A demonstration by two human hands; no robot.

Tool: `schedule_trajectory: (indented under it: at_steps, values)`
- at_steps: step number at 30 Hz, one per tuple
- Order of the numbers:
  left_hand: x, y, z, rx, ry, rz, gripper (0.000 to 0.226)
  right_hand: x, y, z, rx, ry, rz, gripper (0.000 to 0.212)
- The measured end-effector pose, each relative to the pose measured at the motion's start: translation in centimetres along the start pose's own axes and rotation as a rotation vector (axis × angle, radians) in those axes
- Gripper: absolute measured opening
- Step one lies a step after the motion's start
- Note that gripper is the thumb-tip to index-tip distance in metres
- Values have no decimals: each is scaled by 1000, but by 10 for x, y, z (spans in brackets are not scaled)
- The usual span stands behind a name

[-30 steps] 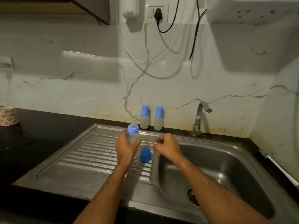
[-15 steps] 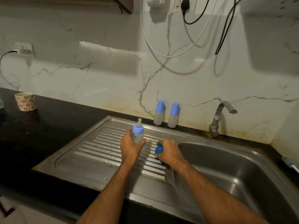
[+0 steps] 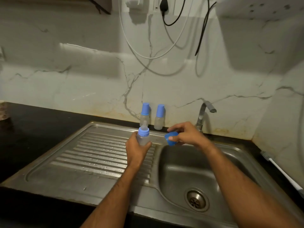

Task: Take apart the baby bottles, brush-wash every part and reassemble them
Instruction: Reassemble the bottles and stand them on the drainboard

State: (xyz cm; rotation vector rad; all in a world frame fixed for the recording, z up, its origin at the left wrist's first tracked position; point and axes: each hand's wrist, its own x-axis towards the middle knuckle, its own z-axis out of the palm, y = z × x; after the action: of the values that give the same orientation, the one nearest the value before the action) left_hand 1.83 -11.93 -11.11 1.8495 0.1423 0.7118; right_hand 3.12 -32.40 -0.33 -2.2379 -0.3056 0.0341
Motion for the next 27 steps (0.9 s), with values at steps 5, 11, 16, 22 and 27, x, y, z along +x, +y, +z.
schedule_trajectory:
  at_steps: [5, 11, 16, 22, 27]
  values:
    - [-13, 22, 45, -118, -72, -30, 48, -12, 49, -49, 581, 15, 215, 32]
    - [-25, 24, 77, -117, -130, -24, 43, -32, 129, -28, -438, 44, 534, 26]
    - [-31, 22, 94, -91, -177, -4, 45, -22, 107, -57, -351, 134, 296, 36]
    - [-28, 17, 99, -70, -170, 14, 48, -8, 32, -76, -255, 212, -160, 51]
    - [-33, 15, 99, -75, -170, 9, 44, 6, -4, -51, -458, 111, -318, 53]
